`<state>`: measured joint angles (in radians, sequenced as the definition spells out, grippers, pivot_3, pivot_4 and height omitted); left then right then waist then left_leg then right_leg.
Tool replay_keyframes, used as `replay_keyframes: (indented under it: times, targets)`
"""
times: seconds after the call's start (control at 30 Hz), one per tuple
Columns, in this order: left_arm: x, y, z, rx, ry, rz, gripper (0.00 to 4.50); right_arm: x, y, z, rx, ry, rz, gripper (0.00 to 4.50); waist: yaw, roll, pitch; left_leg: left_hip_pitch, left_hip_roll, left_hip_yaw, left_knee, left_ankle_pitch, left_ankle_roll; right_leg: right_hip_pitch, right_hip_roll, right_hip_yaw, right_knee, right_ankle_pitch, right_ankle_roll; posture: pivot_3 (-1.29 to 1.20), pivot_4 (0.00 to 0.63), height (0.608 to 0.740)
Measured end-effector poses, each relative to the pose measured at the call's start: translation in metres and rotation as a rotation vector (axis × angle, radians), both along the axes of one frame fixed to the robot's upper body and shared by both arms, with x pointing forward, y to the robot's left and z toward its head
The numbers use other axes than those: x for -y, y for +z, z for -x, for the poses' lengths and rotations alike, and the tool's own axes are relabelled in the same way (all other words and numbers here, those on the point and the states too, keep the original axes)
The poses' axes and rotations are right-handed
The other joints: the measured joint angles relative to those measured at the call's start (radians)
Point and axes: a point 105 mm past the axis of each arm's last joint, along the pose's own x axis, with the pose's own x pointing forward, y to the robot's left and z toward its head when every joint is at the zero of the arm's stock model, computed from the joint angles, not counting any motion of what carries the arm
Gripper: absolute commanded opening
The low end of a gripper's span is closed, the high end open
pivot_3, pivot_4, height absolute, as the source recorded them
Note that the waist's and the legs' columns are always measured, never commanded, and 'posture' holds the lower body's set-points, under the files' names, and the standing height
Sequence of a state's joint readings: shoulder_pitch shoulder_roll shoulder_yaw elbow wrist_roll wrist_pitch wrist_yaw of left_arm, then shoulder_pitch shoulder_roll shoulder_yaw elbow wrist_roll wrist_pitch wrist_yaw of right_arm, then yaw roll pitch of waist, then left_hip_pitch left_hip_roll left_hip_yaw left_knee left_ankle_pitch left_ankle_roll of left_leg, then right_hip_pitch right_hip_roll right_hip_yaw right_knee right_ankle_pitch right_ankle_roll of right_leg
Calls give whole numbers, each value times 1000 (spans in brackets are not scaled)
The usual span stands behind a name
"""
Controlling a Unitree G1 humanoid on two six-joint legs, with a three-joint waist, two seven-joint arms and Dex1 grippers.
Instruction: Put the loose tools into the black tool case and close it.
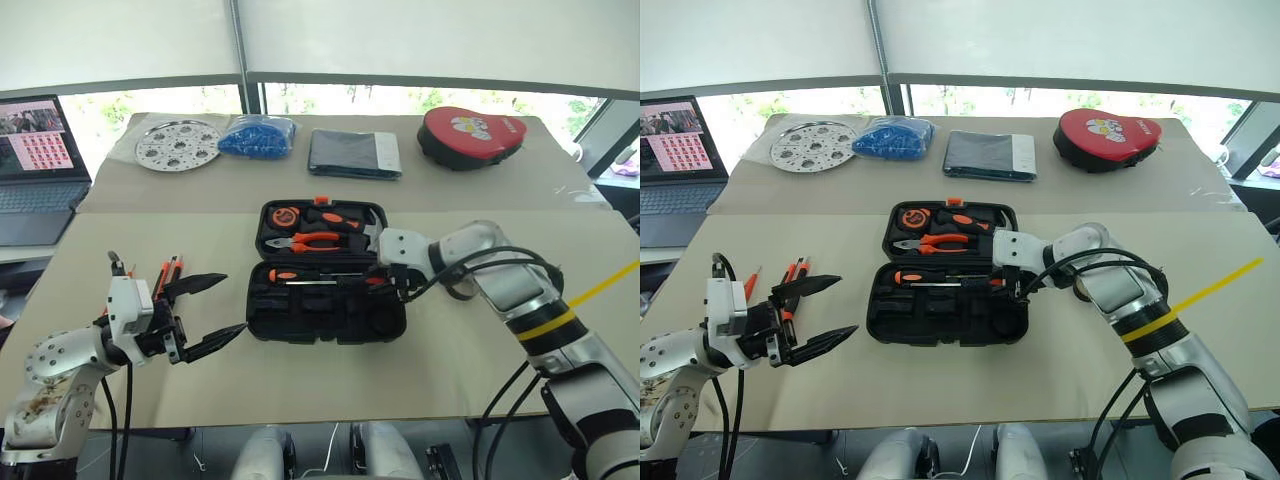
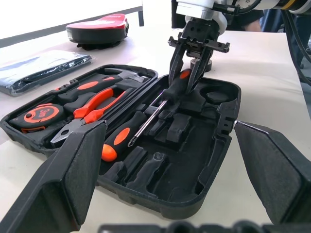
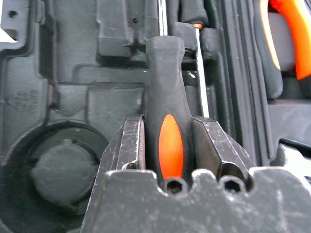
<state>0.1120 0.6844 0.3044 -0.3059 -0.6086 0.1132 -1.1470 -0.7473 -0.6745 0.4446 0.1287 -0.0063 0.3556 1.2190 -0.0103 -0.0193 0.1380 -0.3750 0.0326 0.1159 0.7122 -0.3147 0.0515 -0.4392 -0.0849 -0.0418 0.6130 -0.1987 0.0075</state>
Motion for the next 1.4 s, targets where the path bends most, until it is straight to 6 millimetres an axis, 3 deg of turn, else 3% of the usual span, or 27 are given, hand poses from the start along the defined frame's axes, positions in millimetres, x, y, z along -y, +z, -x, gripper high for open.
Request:
replay_keyframes:
  times: [0.13, 0.33, 0.43, 0.53, 0.67, 0.87, 1.27, 1.37, 1.4]
  targets:
    - [0, 0, 0, 1, 3, 0, 4500, -1, 8, -3, 11, -2, -25, 3187, -1, 0, 0, 0, 0, 0, -1, 0, 0, 0, 0, 0, 0, 0, 0, 0, 150, 740]
    - [0, 0, -1, 2, 12, 1, 4500, -4, 32, 8, -17, 119, -171, 3187, 0, 0, 0, 0, 0, 0, 0, 0, 0, 0, 0, 0, 0, 0, 0, 0, 150, 740]
    - [0, 0, -1, 3, 14, 2, 4500, 0, 44, 4, 12, 117, -261, 2520, -1, 0, 0, 0, 0, 0, -1, 0, 0, 0, 0, 0, 0, 0, 0, 0, 150, 740]
    - [1, 1, -2, 6, 8, 3, 4500, -13, 56, 1, 17, 103, -454, 1460, -3, 0, 0, 1, 1, 0, -1, 0, -1, 0, 1, 0, 1, 0, 0, 0, 150, 740]
    - [3, 2, -4, 13, 2, 4, 4500, -17, 31, 0, -21, 43, -502, 106, -2, 0, 0, 1, 0, 1, -1, 0, -1, 0, 0, 0, 1, 0, 0, 0, 150, 740]
    - [7, -4, -8, -8, -9, -2, 4500, -28, -10, -1, -24, 14, -432, 48, -3, 0, 0, 1, 0, 1, -1, 1, -1, 0, 0, 0, 1, 0, 0, 0, 150, 740]
    - [0, -13, -11, -40, 45, -37, 4500, -38, -15, -4, 47, 60, -324, 48, -9, 0, 0, 7, 1, 1, -1, 1, -2, 3, 1, 2, 5, -1, -2, 0, 150, 740]
    - [-6, -20, -10, -81, 92, -41, 4500, -42, -14, -4, 43, 36, -366, 48, -12, -1, -1, 8, 2, 1, -1, 1, -3, 2, 0, 2, 10, -2, -4, 0, 150, 740]
    - [-9, -22, -9, -97, 122, -28, 4500, -46, -11, -2, 20, 29, -427, 312, -12, -1, -1, 7, 2, 1, -1, 2, -4, 0, 0, 2, 12, -3, -5, 0, 150, 740]
